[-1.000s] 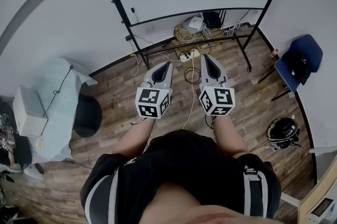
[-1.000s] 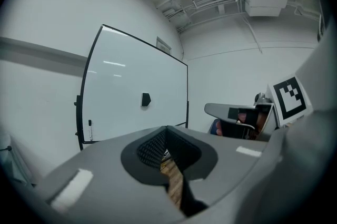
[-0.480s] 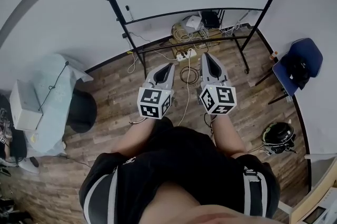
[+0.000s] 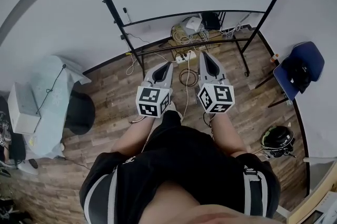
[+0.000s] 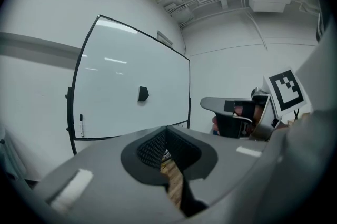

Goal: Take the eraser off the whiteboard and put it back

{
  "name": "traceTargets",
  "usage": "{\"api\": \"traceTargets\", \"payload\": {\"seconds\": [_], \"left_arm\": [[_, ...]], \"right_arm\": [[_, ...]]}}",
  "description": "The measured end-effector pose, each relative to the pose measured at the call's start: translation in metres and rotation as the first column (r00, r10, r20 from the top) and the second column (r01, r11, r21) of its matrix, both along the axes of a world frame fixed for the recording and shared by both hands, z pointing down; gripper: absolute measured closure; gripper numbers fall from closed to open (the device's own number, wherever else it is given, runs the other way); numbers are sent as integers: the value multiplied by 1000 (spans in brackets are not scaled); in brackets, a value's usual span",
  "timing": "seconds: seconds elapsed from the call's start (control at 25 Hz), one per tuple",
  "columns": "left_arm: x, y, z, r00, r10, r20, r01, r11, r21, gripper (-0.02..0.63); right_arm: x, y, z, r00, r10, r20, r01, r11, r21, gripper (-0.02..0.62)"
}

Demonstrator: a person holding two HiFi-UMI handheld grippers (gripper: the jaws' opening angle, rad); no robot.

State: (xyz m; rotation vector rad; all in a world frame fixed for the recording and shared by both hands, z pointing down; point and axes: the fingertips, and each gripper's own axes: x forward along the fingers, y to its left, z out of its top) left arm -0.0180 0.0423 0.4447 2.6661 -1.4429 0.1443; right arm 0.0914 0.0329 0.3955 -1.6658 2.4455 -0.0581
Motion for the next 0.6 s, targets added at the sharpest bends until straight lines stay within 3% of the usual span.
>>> {"api": "traceTargets", "payload": {"seconds": [0.24,0.6], "left_arm": [[8,-34,6,1000,19,-3,-19,1000,-9,597],[0,-115,8,1000,19,-21,-20,999,-33,597]], "right_arm": [[12,-38,9,1000,20,1,-20,1000,-23,589],[-1,-122,7,999,18,-44,-20,999,-31,589]]}}
